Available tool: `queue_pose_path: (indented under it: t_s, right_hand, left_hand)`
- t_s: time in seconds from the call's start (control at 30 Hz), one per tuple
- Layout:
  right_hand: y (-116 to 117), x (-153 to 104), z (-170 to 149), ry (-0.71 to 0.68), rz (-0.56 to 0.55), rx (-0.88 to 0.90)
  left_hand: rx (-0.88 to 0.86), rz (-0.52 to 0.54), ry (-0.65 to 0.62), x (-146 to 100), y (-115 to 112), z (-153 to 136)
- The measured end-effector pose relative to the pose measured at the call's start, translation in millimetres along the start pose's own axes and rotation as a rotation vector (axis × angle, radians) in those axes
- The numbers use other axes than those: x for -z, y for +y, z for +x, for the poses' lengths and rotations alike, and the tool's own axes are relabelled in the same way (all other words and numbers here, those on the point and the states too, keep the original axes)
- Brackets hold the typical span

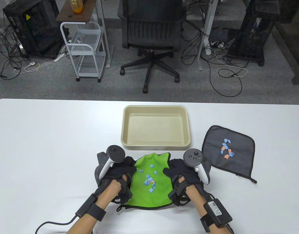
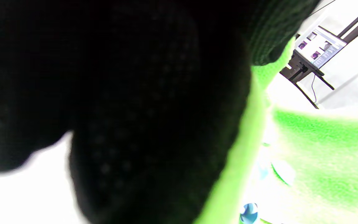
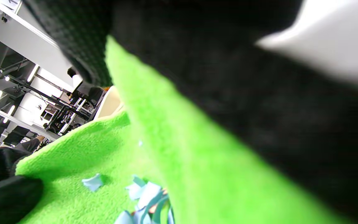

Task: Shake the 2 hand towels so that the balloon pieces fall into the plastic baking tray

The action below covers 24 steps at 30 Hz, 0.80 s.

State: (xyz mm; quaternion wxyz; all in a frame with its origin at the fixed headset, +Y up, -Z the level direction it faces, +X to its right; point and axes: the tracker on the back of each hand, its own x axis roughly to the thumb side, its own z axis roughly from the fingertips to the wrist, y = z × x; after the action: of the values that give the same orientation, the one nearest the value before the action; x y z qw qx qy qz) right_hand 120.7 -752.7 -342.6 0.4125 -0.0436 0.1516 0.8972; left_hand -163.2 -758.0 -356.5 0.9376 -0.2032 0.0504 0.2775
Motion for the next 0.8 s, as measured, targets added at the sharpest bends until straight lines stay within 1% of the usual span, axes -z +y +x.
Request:
queue_pose_path:
  t_s: [0.13,0.2,0.4,0.53,0.63,0.8]
  right_hand:
    - [-3,1,19,-0.016,0.013,-0.011]
    - [-7,2,28,-0.019,0.020,-0.006]
    - [-36,11,61,-0.024,0.008,0.072]
    - [-57,25,81,-0.009,-0.003,0.127]
    - [-74,42,95,0.011,-0.028,0.154]
    - [-96,66,111,-0.001,-0.089,0.210]
  left_hand:
    - [-0.016,-0.003,-0.006,-1,12,15]
    - [-0.017,0.004,-0.009,-2,23,25]
    - [-0.028,0.048,-0.002,1,63,56]
    - [-0.094,0.052,0.025,16,90,75]
    - [-0.153,0.051,0.054,32,109,88]
    - [-0.239,0.070,0.066,55,131,105]
